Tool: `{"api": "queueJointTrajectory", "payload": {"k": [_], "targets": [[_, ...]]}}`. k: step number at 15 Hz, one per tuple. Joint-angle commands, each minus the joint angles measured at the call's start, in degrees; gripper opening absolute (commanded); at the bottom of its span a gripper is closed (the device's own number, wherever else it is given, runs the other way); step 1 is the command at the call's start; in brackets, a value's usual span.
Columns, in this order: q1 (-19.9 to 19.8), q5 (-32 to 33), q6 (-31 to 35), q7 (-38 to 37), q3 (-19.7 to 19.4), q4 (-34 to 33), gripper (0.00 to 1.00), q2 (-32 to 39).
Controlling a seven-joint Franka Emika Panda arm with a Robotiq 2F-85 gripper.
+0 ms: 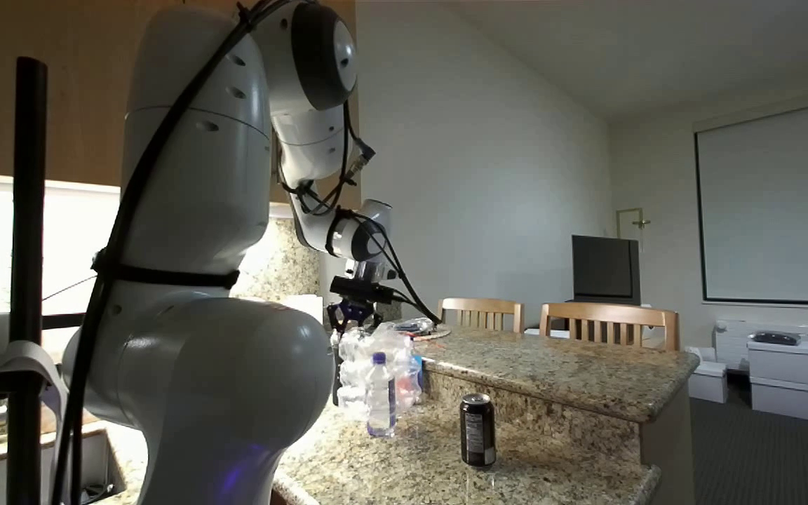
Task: Put the plastic bag around one of the water bottles on the counter
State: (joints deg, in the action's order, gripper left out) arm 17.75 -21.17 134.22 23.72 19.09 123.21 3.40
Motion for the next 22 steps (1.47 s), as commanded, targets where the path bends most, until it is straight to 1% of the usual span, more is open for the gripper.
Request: {"api": "queueJointTrajectory", "payload": {"k": [1,5,7,11,12,14,17,22], "targets": [[-0.1,0.3,-2.6,-0.8,0.1,0.7,0.69,-3.2],[-0.1,1.0,-3.1,-2.8,-0.5,1.3,0.95,-4.9],[0.0,1.6,-3.0,-3.7,-0.8,1.1,1.00,-5.7],[0.1,6.0,-5.4,-8.3,-1.0,0.4,1.00,-7.4],[0.2,7.9,-7.3,-10.3,-1.0,0.0,1.00,-7.9],[0.2,9.4,-11.6,-12.4,-1.0,-0.9,1.00,-8.9],[0.0,9.8,-18.0,-13.6,-1.5,-2.2,1.00,-10.8],[-0.8,8.2,-25.8,-11.3,-4.1,-2.0,1.00,-15.5]]}}
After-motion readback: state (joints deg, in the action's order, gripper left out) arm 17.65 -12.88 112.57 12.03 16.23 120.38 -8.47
